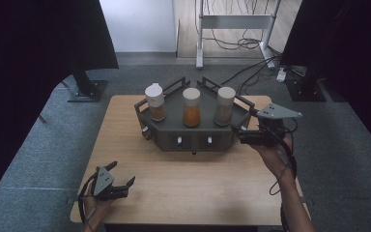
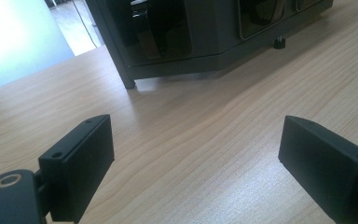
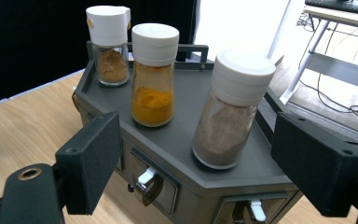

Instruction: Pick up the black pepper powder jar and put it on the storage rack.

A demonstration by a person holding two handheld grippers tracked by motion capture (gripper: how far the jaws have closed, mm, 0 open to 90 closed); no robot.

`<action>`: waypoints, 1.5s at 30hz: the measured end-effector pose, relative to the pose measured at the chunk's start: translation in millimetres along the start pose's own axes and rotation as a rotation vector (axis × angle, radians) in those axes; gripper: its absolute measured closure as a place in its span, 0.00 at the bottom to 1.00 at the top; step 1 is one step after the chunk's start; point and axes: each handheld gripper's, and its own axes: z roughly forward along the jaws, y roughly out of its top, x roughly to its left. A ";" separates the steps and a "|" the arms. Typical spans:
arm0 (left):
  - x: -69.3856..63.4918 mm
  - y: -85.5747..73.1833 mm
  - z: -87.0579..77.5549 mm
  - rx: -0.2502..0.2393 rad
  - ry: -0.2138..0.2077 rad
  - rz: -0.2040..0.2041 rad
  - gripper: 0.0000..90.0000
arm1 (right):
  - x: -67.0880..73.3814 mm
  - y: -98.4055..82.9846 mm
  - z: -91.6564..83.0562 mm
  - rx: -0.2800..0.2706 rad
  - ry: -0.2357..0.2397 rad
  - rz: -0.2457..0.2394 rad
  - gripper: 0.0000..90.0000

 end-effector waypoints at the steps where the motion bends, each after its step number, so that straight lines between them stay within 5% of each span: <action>1: 0.0 0.0 -0.1 0.000 0.000 0.001 0.11 | 0.5 -1.7 -1.5 -0.002 0.001 0.000 0.18; 29: -1.4 0.2 0.9 0.002 -0.003 0.000 0.11 | 15.6 -58.1 -28.3 -0.005 -0.020 0.009 0.18; 45: -1.6 0.1 1.4 0.002 -0.005 -0.001 0.11 | 17.4 -93.9 -35.7 0.012 -0.034 0.066 0.18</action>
